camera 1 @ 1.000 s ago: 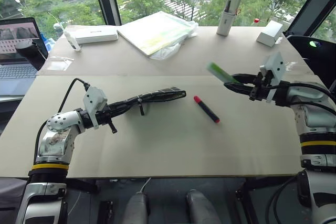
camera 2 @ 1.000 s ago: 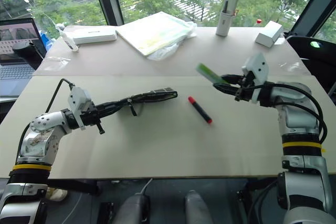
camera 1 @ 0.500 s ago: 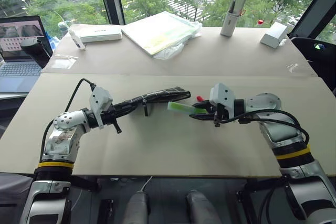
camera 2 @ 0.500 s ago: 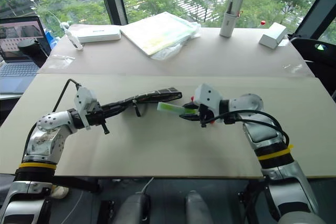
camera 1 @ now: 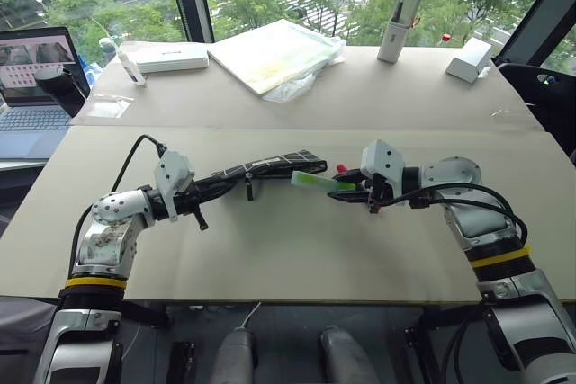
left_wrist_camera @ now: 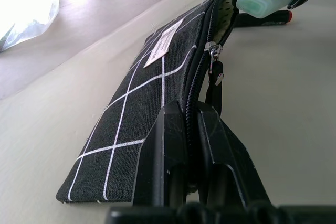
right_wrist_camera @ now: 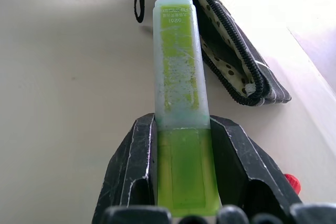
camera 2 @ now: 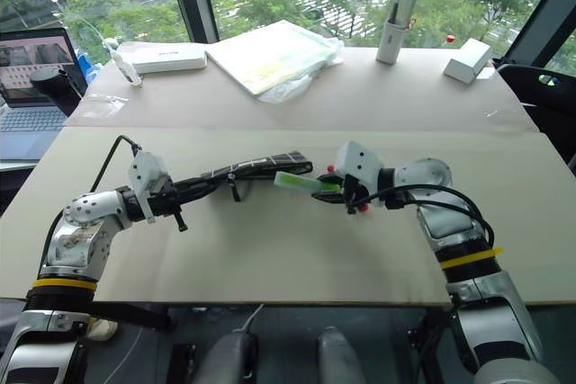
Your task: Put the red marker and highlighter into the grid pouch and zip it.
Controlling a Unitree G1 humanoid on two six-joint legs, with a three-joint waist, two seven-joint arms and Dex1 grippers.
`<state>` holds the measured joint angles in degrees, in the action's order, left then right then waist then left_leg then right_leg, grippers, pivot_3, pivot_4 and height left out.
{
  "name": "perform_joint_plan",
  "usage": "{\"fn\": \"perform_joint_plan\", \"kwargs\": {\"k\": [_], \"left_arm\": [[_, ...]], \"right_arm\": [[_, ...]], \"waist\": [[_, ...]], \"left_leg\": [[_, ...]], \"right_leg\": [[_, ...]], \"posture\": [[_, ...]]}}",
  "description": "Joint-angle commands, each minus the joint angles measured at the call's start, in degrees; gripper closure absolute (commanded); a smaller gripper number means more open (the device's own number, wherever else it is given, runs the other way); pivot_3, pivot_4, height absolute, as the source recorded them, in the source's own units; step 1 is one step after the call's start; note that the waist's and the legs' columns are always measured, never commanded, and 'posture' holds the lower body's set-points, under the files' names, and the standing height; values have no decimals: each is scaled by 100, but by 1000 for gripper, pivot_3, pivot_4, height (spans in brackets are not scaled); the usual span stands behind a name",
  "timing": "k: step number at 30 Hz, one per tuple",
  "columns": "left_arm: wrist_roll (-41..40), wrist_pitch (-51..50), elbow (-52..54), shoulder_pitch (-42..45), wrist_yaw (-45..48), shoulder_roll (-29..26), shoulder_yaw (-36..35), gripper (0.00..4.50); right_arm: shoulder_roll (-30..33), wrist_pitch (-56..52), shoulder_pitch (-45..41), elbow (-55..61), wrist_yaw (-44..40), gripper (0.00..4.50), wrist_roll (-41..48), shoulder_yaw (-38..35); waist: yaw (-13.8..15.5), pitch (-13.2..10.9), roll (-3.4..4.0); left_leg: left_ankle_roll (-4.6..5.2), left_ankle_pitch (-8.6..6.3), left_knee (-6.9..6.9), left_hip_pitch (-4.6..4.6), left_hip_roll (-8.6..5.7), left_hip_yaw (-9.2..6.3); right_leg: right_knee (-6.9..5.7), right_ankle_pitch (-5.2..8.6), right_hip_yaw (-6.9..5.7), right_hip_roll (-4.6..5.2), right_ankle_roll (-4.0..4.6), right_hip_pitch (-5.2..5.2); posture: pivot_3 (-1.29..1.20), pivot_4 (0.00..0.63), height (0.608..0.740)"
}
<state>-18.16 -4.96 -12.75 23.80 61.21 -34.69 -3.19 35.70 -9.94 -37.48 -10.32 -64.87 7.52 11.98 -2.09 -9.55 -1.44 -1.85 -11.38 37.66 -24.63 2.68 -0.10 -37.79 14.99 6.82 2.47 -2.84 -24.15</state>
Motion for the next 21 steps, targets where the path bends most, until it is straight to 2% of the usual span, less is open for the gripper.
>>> {"fn": "perform_joint_plan", "kwargs": {"k": [1, 14, 21], "left_arm": [[-3, 130, 38, 45, 16, -11, -31, 4500], [66, 234, -5, 45, 67, -8, 43, 4500], [83, 251, -29, 85, 74, 28, 67, 4500]], "right_arm": [[-7, 236, -226, -137, 98, 3448, -221, 13], [-493, 148, -755, -555, 398, 3448, -910, 436], [-1111, -188, -1053, -405, 920, 3448, -1595, 993]], "waist": [[-3, 0, 0], [-18, 0, 0], [-45, 0, 0]], "left_leg": [[0, 0, 0, 0, 0, 0], [0, 0, 2, 0, 0, -1], [0, 0, 1, 0, 1, -1]], "right_leg": [[0, 0, 0, 0, 0, 0], [-8, 0, -1, 0, 0, -2], [-18, 0, -1, -2, 0, -10]], "posture": [[0, 150, 731], [0, 150, 731], [0, 150, 731]]}}
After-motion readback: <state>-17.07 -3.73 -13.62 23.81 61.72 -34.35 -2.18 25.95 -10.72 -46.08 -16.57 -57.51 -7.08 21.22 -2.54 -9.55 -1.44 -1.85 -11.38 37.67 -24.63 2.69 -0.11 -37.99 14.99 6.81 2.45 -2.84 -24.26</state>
